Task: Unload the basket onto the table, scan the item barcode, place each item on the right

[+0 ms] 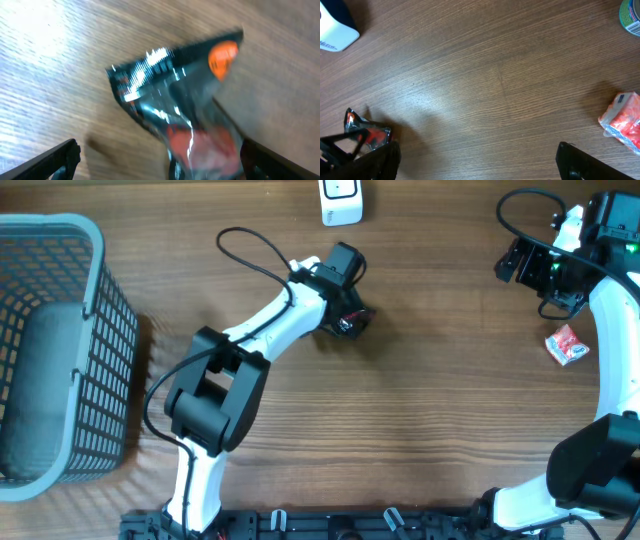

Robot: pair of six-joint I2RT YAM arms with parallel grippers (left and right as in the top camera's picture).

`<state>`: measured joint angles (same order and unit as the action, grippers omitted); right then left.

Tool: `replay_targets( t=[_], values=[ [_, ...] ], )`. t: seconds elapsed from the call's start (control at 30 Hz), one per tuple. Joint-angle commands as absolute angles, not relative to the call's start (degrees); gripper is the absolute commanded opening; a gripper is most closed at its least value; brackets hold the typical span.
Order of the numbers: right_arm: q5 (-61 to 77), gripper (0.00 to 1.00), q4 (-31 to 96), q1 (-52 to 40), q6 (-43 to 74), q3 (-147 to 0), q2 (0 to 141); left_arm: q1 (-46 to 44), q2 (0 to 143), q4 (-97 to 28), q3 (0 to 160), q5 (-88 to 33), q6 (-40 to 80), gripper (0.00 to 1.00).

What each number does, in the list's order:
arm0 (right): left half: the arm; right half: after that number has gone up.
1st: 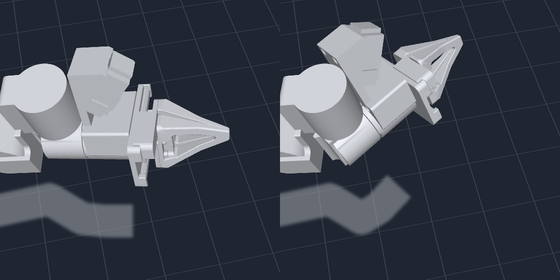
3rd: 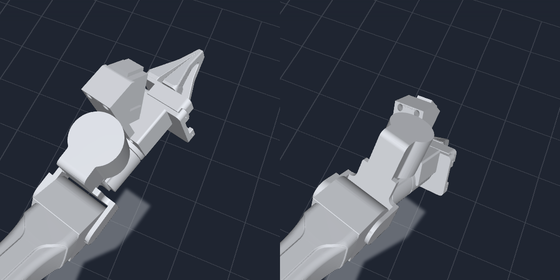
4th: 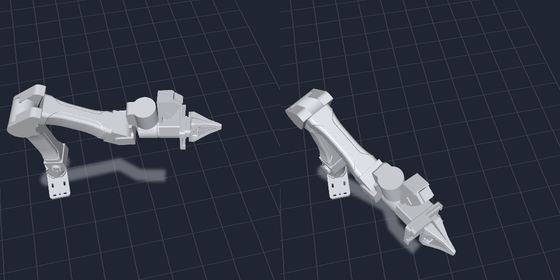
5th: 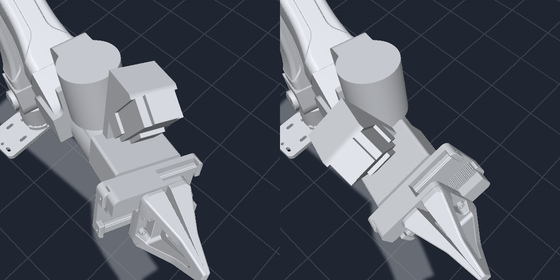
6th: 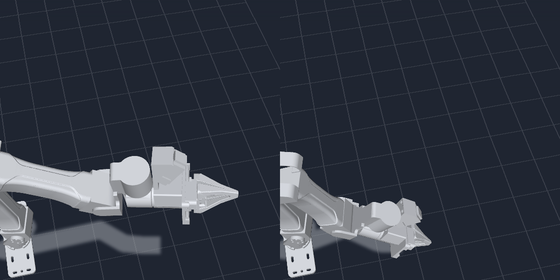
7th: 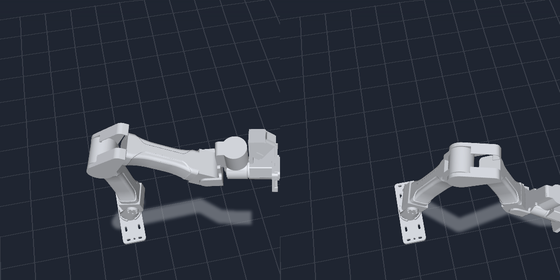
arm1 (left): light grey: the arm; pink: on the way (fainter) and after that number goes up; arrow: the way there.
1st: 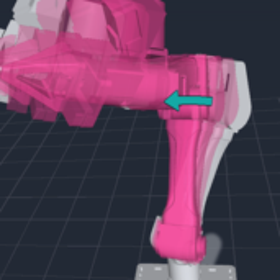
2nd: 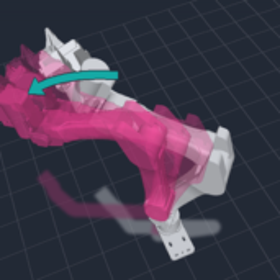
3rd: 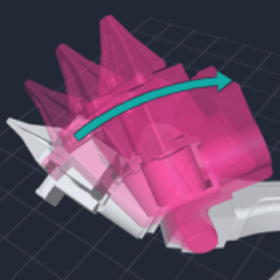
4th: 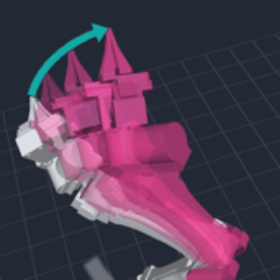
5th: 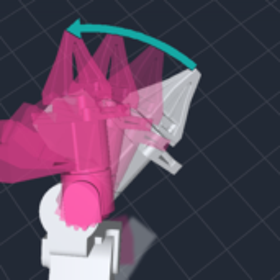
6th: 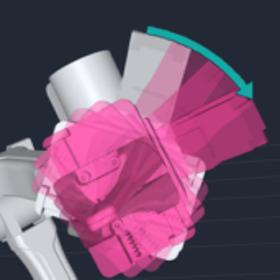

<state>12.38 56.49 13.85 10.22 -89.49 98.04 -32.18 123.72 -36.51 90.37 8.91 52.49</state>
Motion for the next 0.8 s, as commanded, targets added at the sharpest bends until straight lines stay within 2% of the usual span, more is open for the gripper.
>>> replay_targets(
  t=[0.0,0.13,0.2,0.3,0.43,0.63,0.77],
  values=[
    [12.19,1.0,56.6,13.65,10.72,-89.19,98.52,-31.66,121.97,-36.53,92.44,8.03,57.58,0.99],
    [16.36,1.0,56.9,13.3,9.56,-89.19,99.31,-31.62,121.97,-36.4,95.55,8.1,56.75,1.0],
    [16.62,0.99,57.19,12.47,7.05,-89.19,99.94,-31.09,121.84,-36.84,98.41,8.51,52.38,1.0],
    [16.67,1.0,56.8,10.44,3.77,-89.19,101.1,-29.52,119.85,-43.31,104.57,13.39,50.09,1.0],
    [16.64,1.0,56.01,6.87,0.93,-89.19,104.97,-26.5,112.4,-53.71,111.98,20.14,49.52,1.0],
    [16.53,1.0,56.21,0.16,-6.66,-89.43,110.34,-23.94,100.14,-59.07,112.64,27.09,46.46,1.0],
    [12.08,1.0,56.03,-4.08,-7.35,-89.78,110.41,-22.96,95.59,-61.25,112.64,26.98,46.52,1.0]
  ],
)
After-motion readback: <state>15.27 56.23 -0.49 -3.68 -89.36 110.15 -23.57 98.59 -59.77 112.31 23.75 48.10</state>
